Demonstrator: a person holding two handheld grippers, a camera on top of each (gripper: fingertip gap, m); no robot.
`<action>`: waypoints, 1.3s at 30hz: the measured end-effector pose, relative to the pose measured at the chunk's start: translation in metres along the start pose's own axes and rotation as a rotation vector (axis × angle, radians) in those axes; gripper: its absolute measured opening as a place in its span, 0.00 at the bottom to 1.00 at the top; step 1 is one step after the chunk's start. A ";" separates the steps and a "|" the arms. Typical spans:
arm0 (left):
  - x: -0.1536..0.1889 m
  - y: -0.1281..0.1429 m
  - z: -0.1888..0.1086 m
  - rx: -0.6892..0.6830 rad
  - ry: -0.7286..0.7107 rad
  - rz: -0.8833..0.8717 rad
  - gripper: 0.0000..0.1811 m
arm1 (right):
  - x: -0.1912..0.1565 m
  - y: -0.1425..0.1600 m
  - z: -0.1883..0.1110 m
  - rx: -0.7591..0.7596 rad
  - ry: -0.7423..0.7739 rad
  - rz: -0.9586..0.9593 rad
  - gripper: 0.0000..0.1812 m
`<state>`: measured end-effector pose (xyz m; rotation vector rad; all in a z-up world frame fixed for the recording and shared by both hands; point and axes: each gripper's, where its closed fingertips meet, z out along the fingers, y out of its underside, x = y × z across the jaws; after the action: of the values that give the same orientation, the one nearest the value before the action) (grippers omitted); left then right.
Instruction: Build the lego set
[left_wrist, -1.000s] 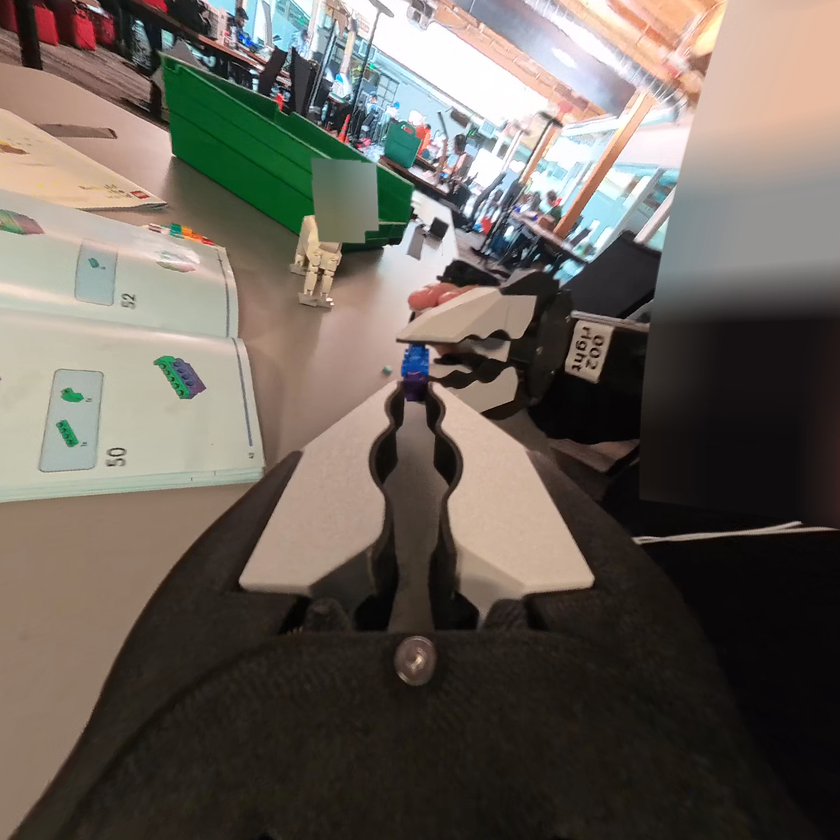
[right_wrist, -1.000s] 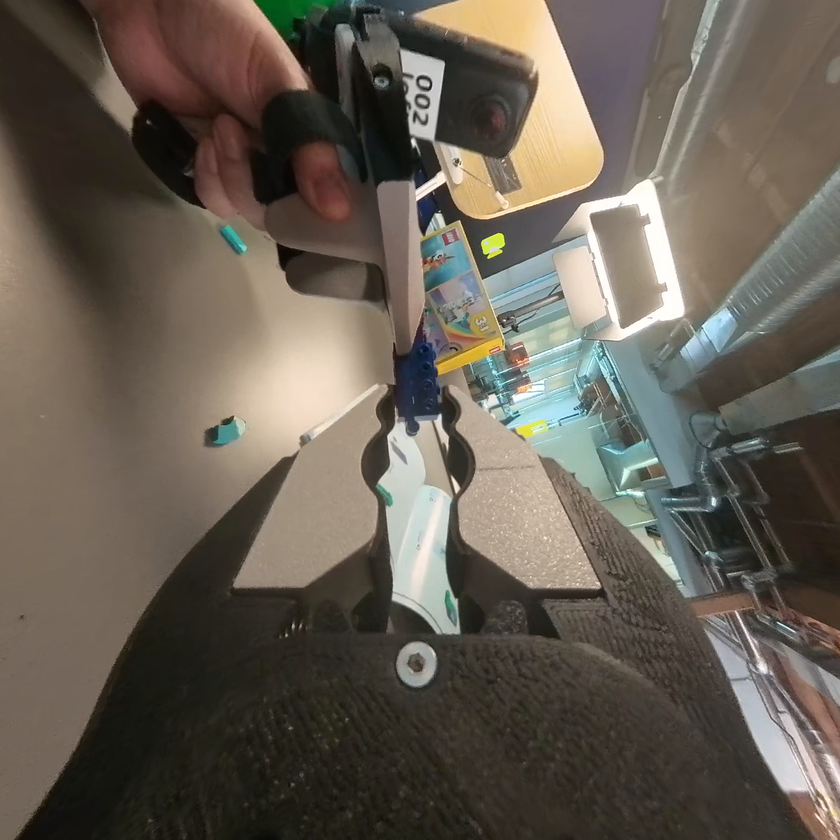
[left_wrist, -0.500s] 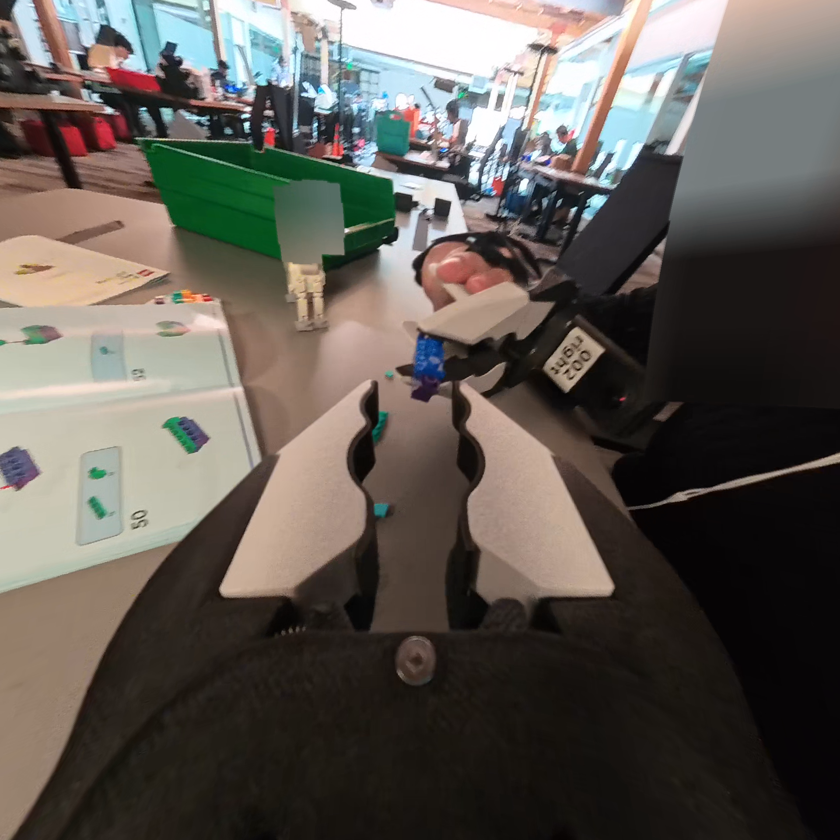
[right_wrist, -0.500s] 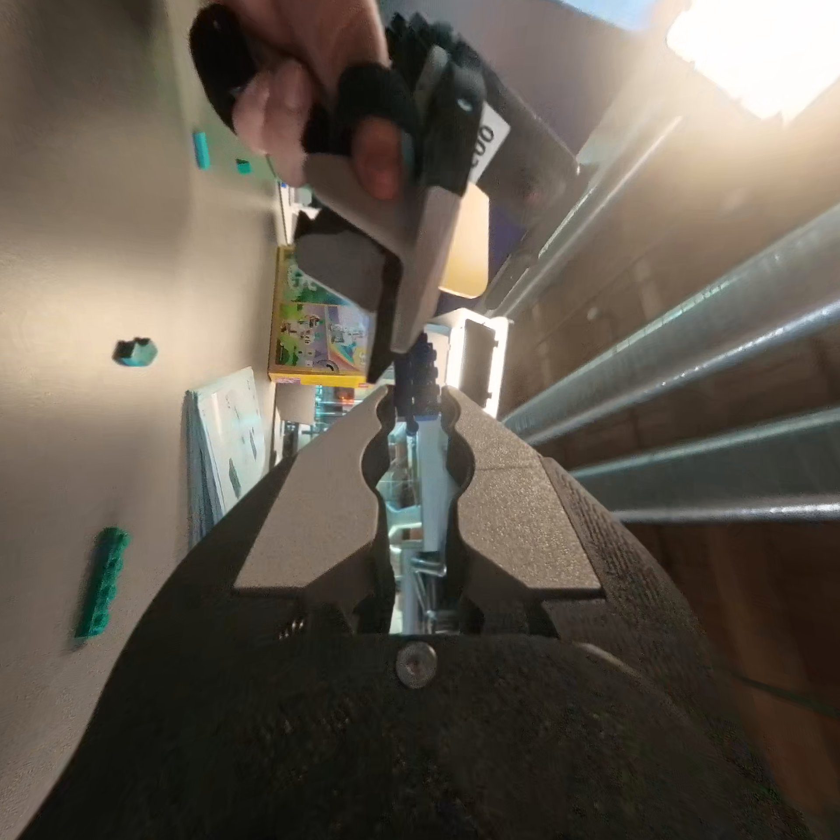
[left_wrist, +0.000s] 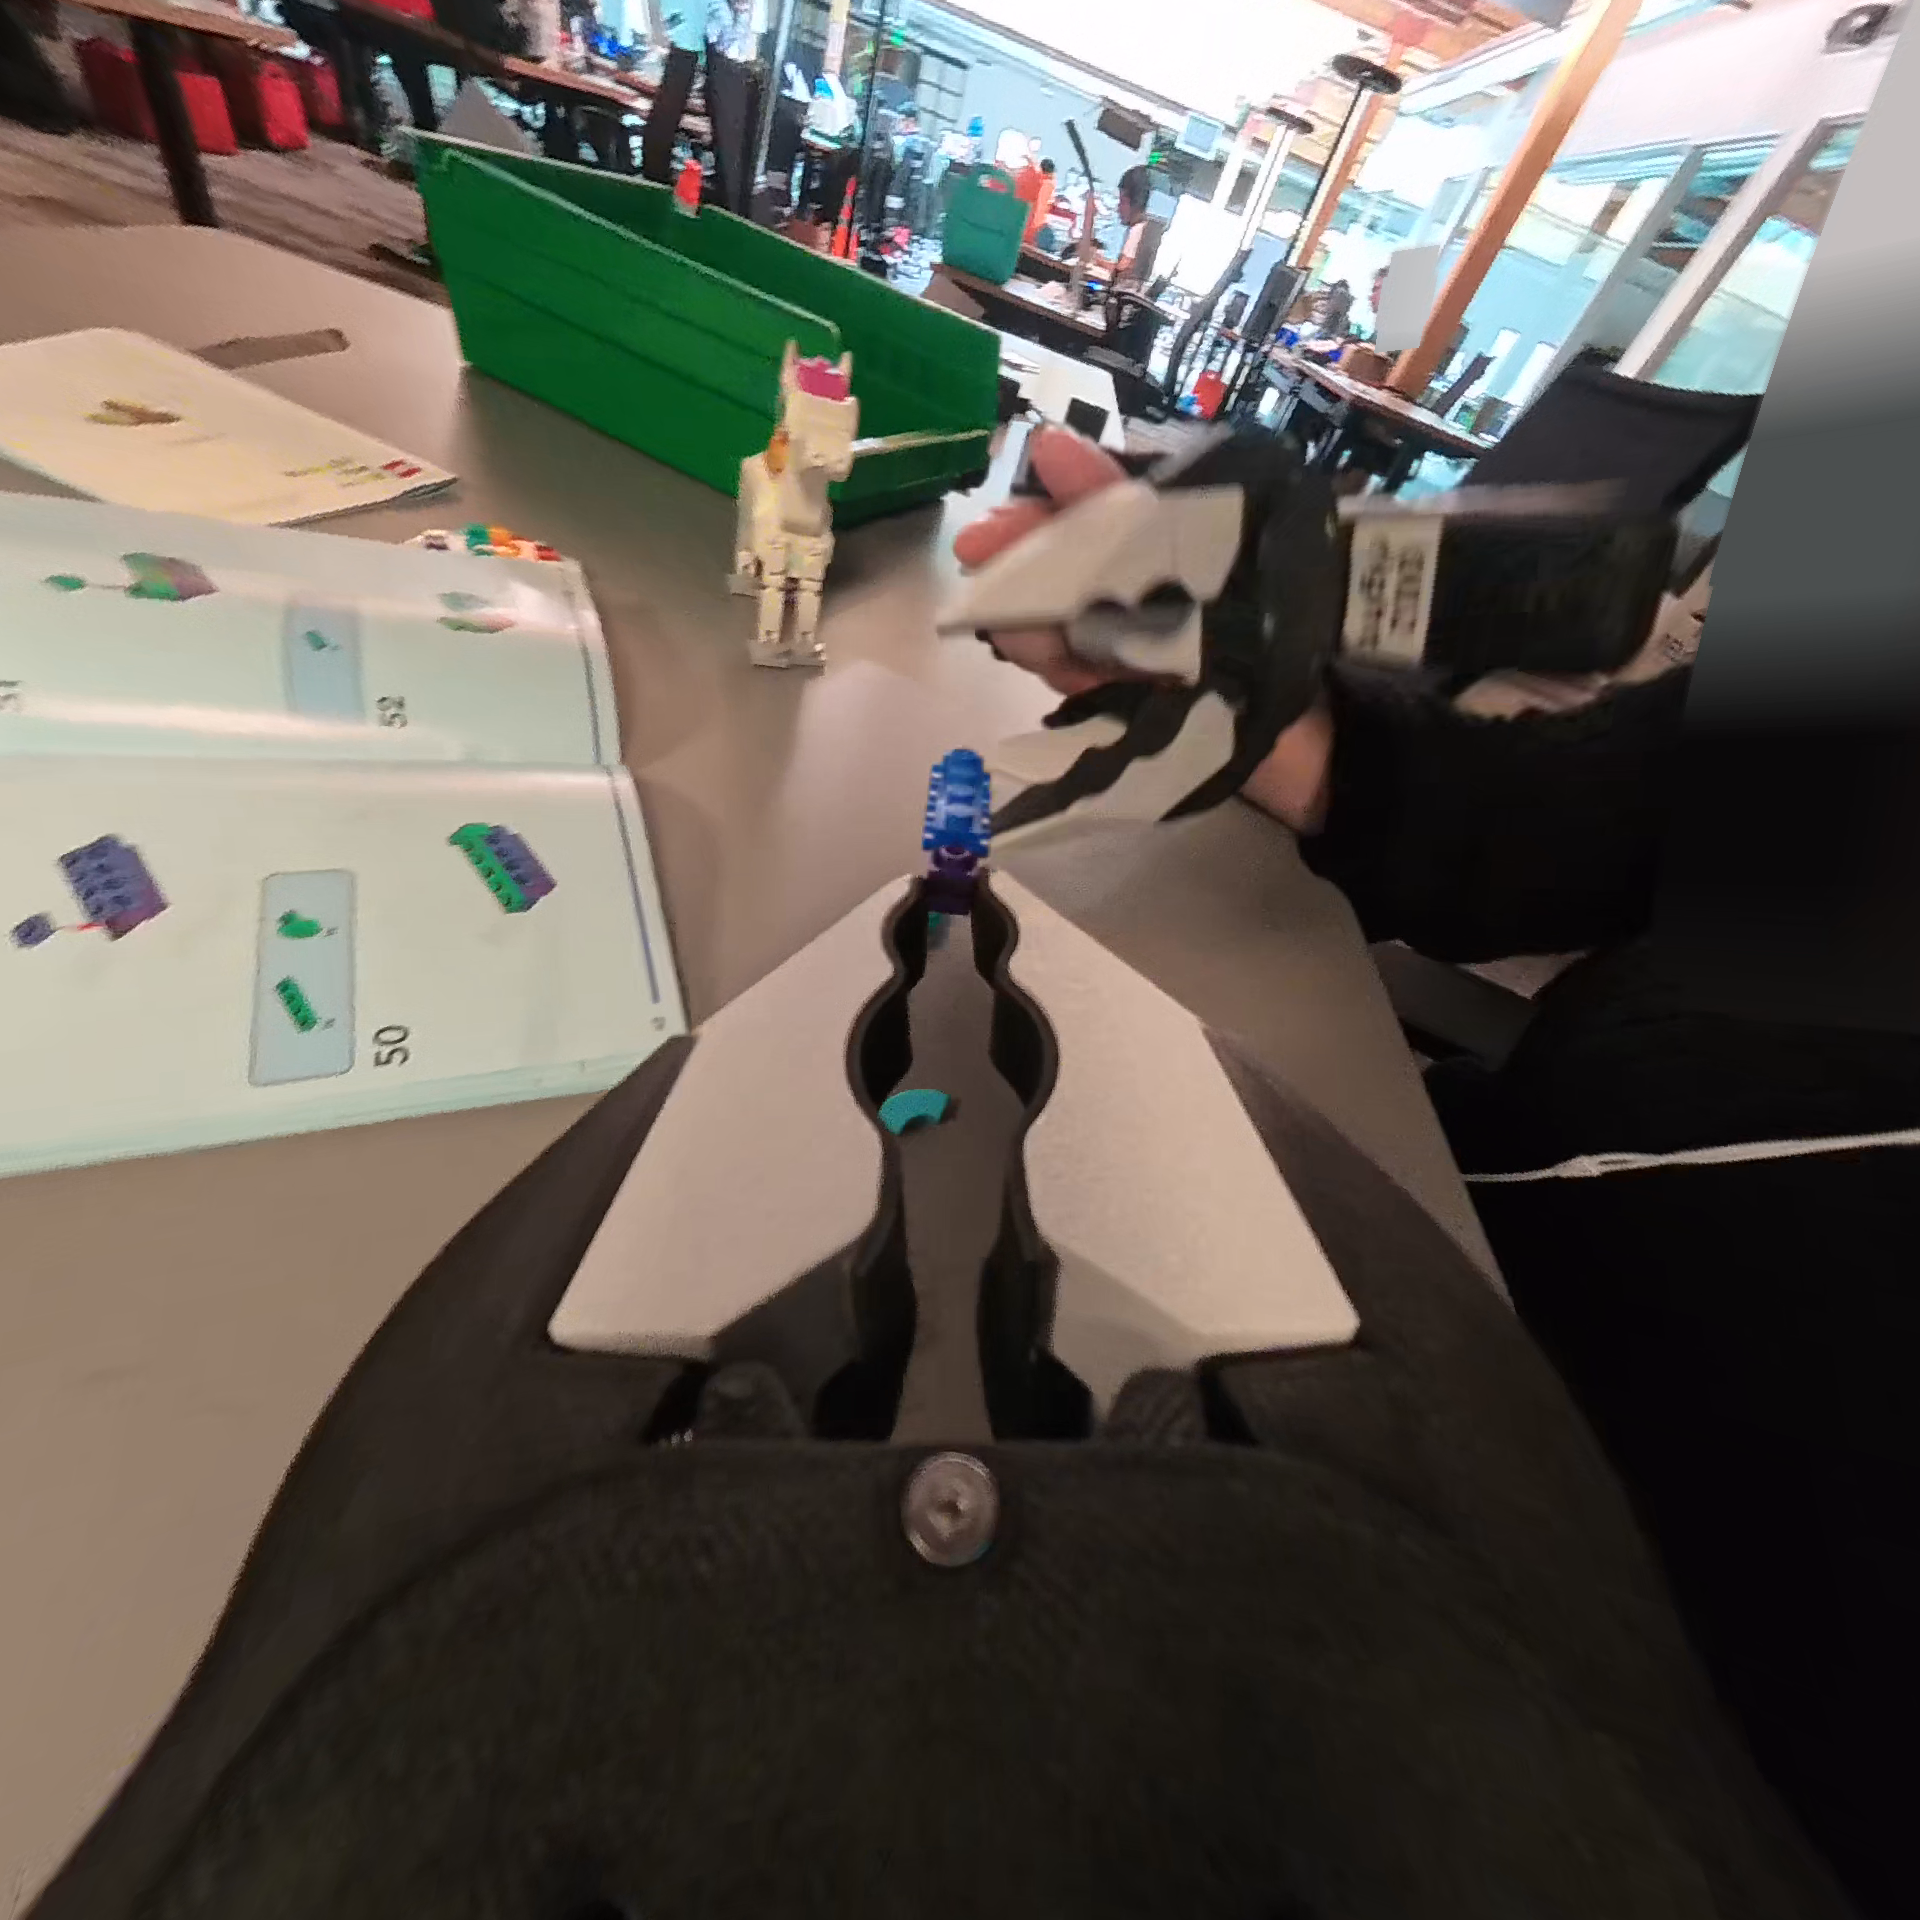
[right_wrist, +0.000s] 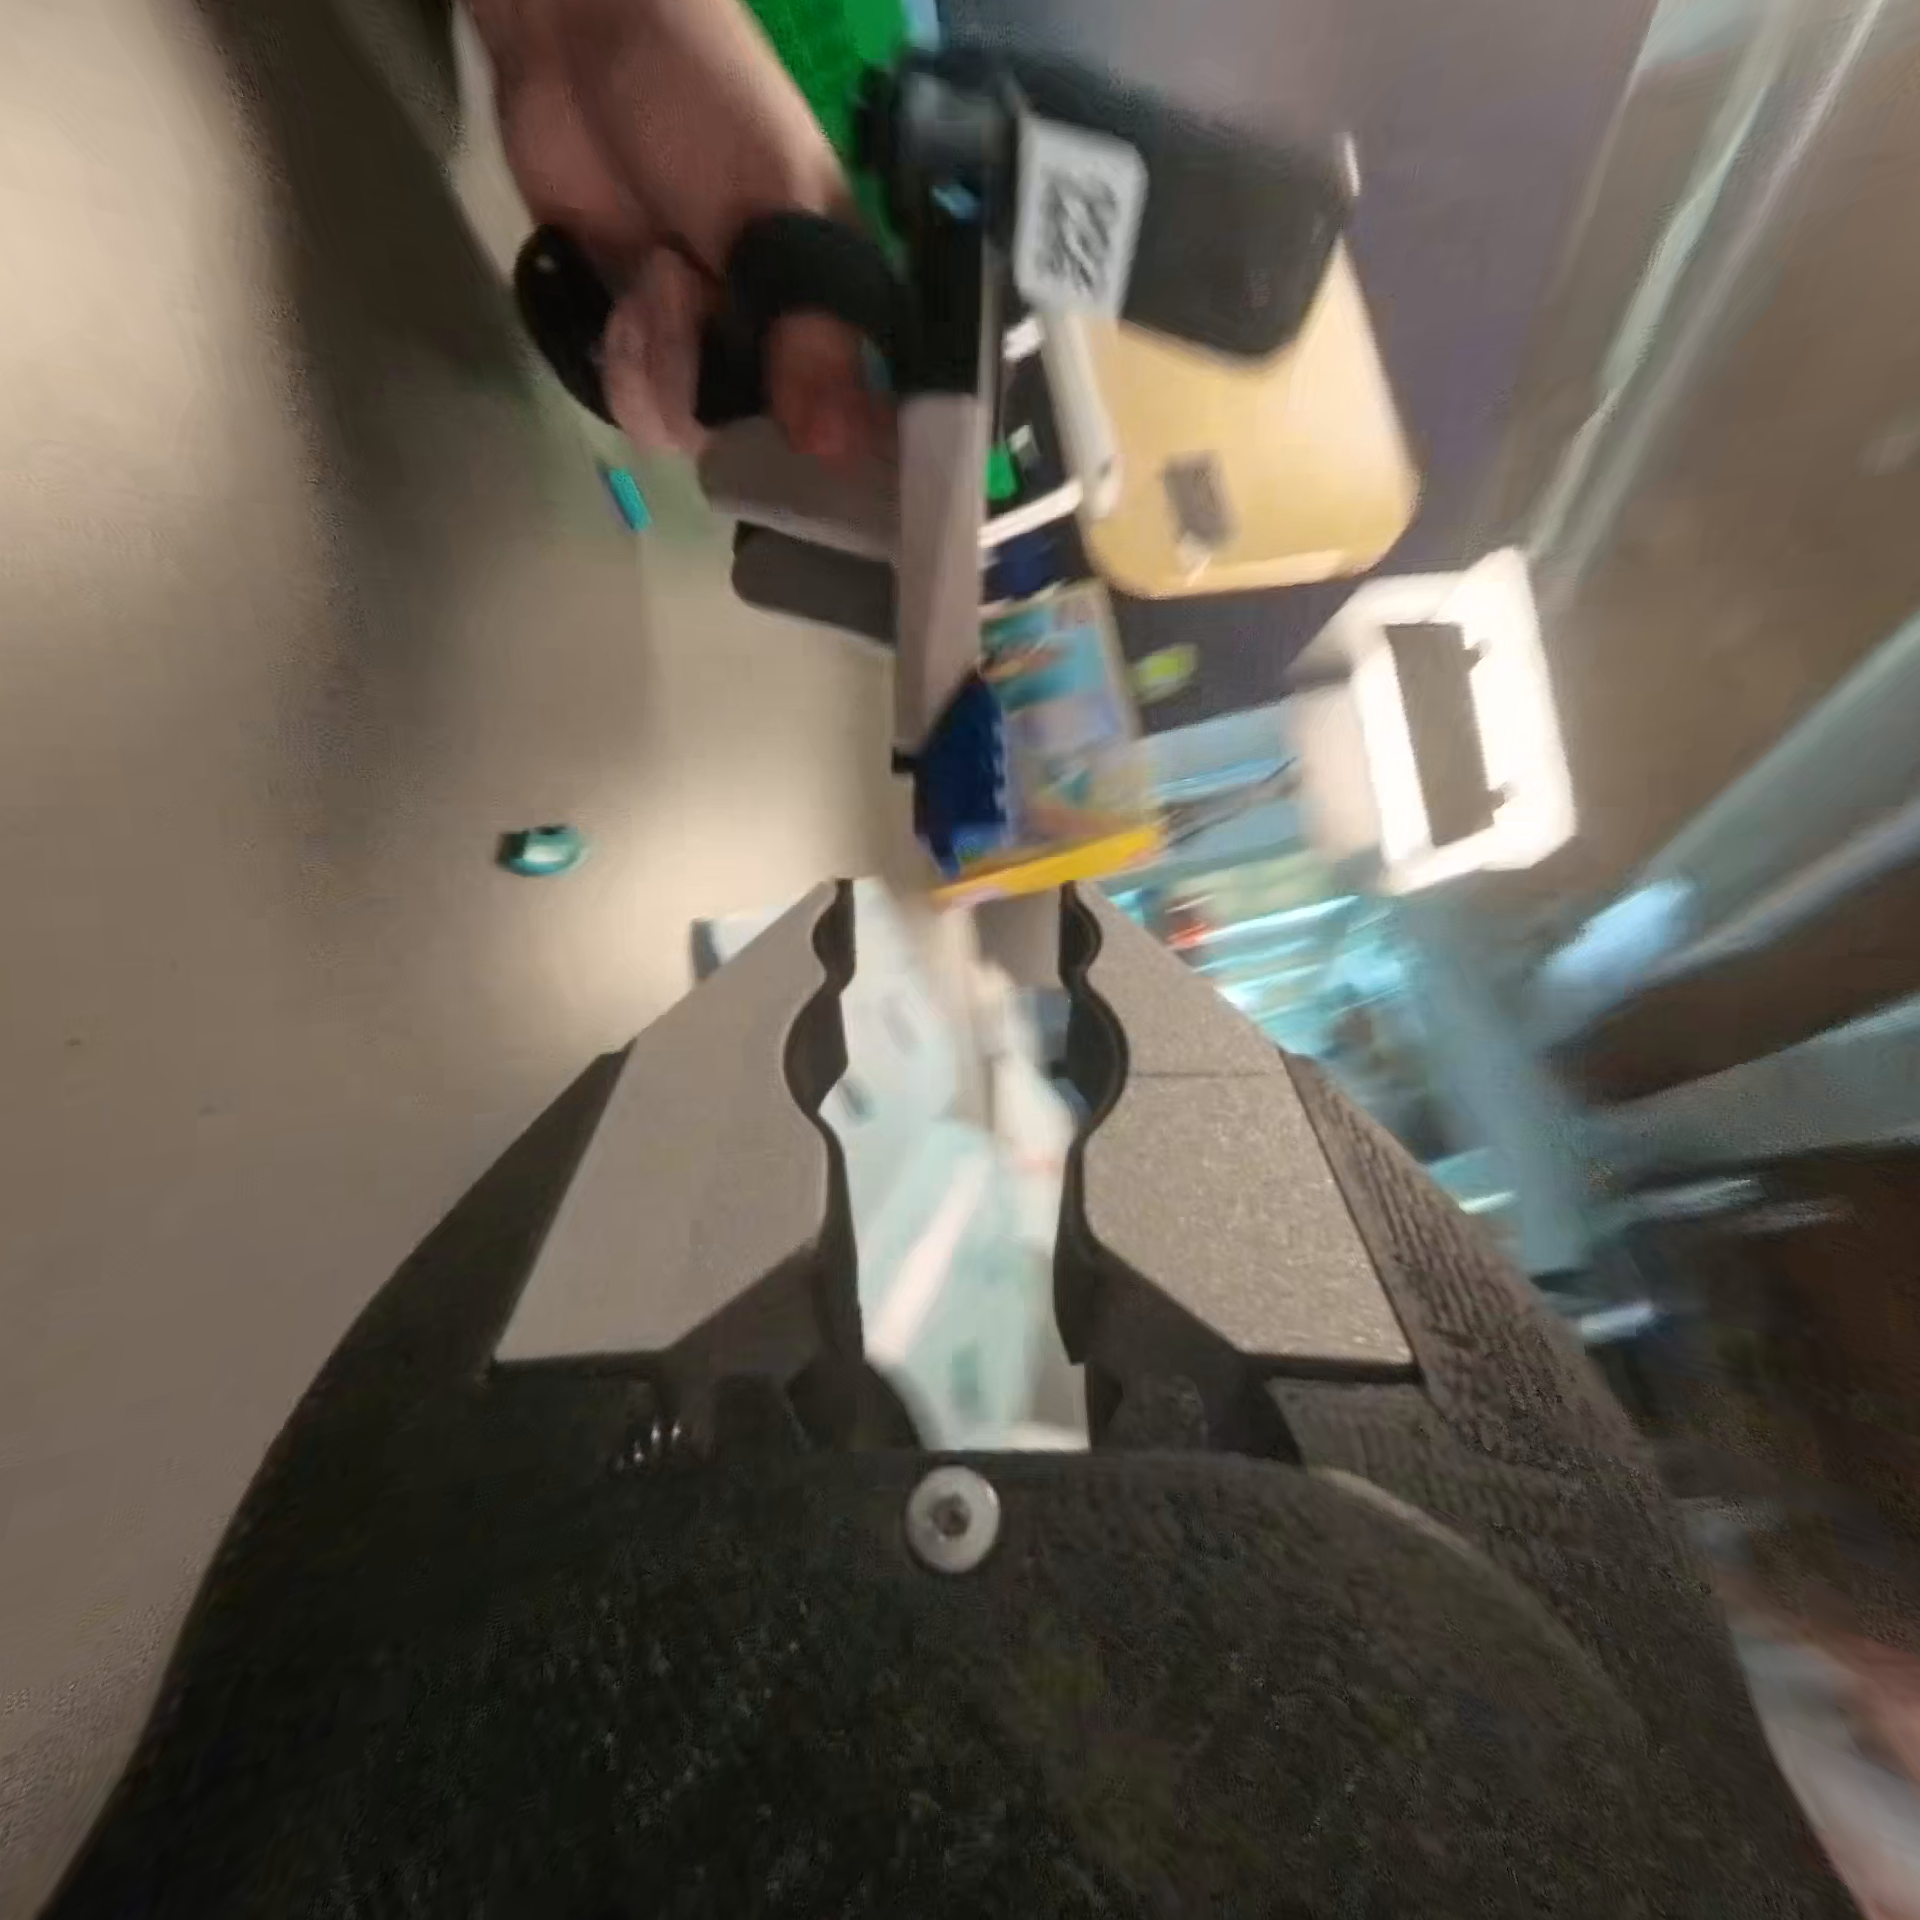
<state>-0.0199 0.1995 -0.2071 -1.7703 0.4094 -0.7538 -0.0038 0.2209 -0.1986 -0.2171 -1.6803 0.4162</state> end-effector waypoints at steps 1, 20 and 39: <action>-0.004 0.001 -0.001 -0.002 -0.016 -0.009 0.04 | 0.003 0.011 -0.004 -0.026 -0.061 0.174 0.25; 0.023 0.017 0.014 -0.074 0.080 0.114 0.04 | -0.045 0.041 -0.016 -0.287 -0.522 0.837 0.03; 0.032 0.023 0.027 -0.096 0.036 0.246 0.04 | -0.018 -0.036 -0.015 0.034 -0.576 0.923 0.03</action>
<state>0.0237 0.1920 -0.2242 -1.7571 0.6838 -0.5997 0.0173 0.1833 -0.1996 -0.9299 -2.0548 1.2847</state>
